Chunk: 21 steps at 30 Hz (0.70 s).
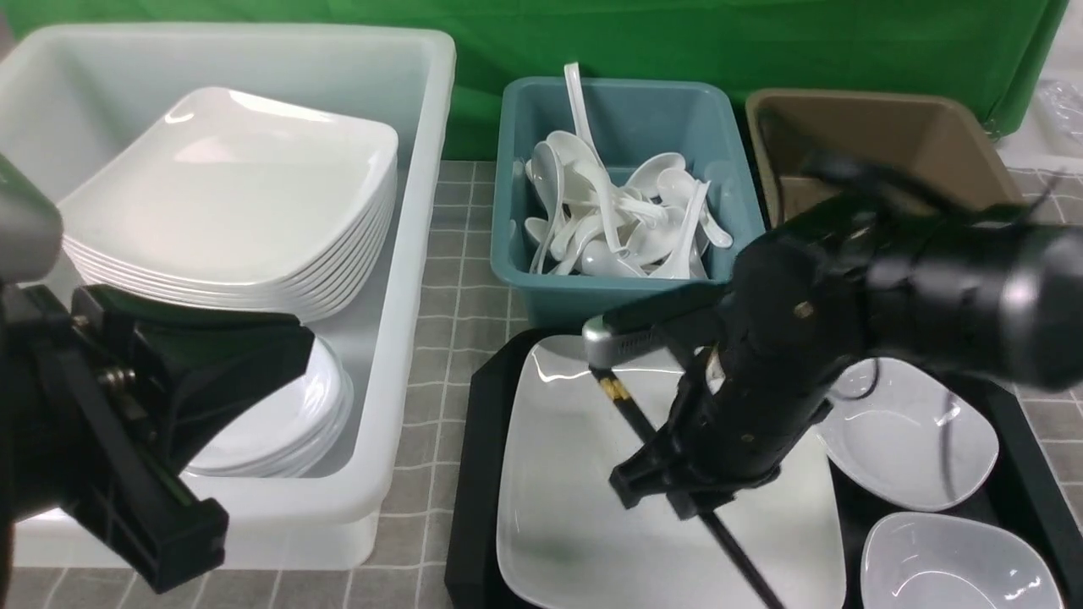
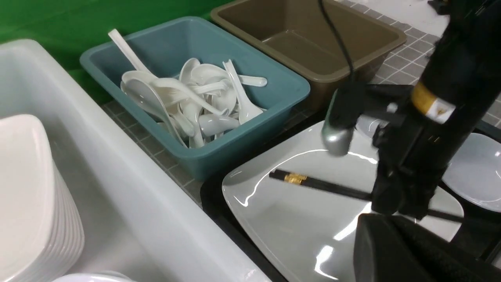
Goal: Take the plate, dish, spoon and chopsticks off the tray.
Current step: Use the right arm to grab a pair of chopsticks from the plate, then use the right arm to put the chopsticks into the small storage box on the right
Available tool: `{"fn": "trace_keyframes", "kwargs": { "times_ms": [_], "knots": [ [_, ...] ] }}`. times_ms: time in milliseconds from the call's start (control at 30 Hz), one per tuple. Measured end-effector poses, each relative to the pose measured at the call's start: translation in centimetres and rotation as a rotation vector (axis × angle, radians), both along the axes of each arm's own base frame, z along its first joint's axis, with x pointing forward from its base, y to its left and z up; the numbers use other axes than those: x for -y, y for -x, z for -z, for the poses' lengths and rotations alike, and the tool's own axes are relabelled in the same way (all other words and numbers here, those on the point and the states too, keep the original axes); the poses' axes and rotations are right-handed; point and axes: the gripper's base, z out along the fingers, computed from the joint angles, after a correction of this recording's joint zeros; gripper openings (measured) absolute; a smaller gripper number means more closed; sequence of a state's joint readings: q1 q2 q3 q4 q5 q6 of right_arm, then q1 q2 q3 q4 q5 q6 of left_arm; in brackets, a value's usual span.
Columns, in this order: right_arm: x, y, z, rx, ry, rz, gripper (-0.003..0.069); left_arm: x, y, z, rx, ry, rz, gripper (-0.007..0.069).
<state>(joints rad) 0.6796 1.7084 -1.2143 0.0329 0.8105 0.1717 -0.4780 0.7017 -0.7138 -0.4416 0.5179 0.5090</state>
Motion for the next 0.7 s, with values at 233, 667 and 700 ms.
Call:
{"fn": "trace_keyframes", "kwargs": {
  "times_ms": [233, 667, 700],
  "knots": [
    [6.0, -2.8, -6.8, 0.187, -0.143, 0.144, 0.0136, -0.1, -0.2, -0.3, 0.041, 0.007, -0.013, 0.0010],
    [20.1, -21.2, -5.1, 0.388, -0.412, 0.534, 0.0136, -0.1, -0.3, -0.4, 0.057, 0.008, -0.017, 0.0010],
    [21.3, -22.9, -3.6, 0.391, -0.401, 0.551, 0.0141, -0.1, -0.3, -0.4, 0.057, 0.008, -0.017, 0.0010]
  ]
}}
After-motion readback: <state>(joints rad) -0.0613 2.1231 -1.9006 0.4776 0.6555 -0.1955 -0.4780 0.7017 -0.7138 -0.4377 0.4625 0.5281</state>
